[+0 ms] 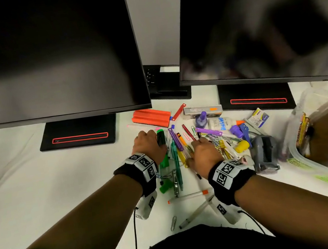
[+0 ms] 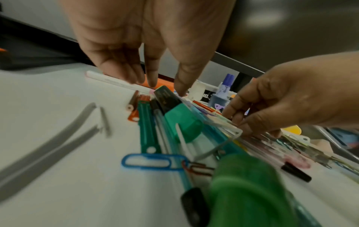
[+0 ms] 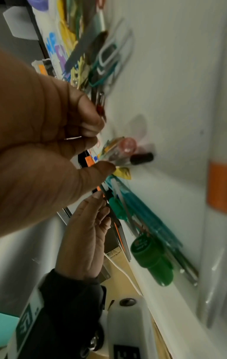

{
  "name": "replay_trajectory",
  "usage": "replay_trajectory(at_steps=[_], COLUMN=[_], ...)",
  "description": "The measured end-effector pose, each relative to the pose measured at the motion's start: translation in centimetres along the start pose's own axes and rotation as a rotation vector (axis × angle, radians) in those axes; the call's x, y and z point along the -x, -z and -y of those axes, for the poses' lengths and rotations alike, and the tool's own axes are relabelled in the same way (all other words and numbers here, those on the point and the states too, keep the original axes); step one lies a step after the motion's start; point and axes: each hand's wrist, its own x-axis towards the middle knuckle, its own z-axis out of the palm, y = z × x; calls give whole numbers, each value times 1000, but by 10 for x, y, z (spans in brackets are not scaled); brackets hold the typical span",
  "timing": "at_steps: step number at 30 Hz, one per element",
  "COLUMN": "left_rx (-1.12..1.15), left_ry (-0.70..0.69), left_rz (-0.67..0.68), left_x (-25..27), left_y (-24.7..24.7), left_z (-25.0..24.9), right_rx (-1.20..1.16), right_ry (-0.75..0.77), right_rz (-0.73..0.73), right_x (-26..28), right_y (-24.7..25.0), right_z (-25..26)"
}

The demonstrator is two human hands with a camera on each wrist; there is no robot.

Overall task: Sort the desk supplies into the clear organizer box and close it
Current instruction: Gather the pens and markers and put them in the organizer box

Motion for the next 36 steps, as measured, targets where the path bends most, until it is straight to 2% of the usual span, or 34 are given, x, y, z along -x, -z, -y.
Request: replay_trajectory(at_steps=[4, 12, 15, 19, 23, 27, 31, 36], left_rx=[92, 61, 62, 71, 97, 111, 144, 215], left_ry=[18, 16, 12, 27, 63, 74, 83, 98], left_rz=[99, 159, 170, 212, 228, 220, 195, 205], left_x=[-1, 0, 1, 2, 1, 0, -3, -3], left_y=[-3, 1, 0, 2, 4, 6, 8, 13], left_z=[-9, -20, -23, -22, -19, -17, -14, -13], right_rx=[15, 101, -23, -231, -375, -351, -365, -181], right_ry=[8, 17, -7, -111, -116, -111, -158, -110], right_rz=[-10, 35, 41, 25, 47, 45, -67, -69], right_x=[-3, -1, -2, -6, -6, -4, -2, -7], right_y=[2, 5, 8, 22, 31, 34, 36, 35], right_z=[0, 2, -3, -10, -14, -17, -18, -9])
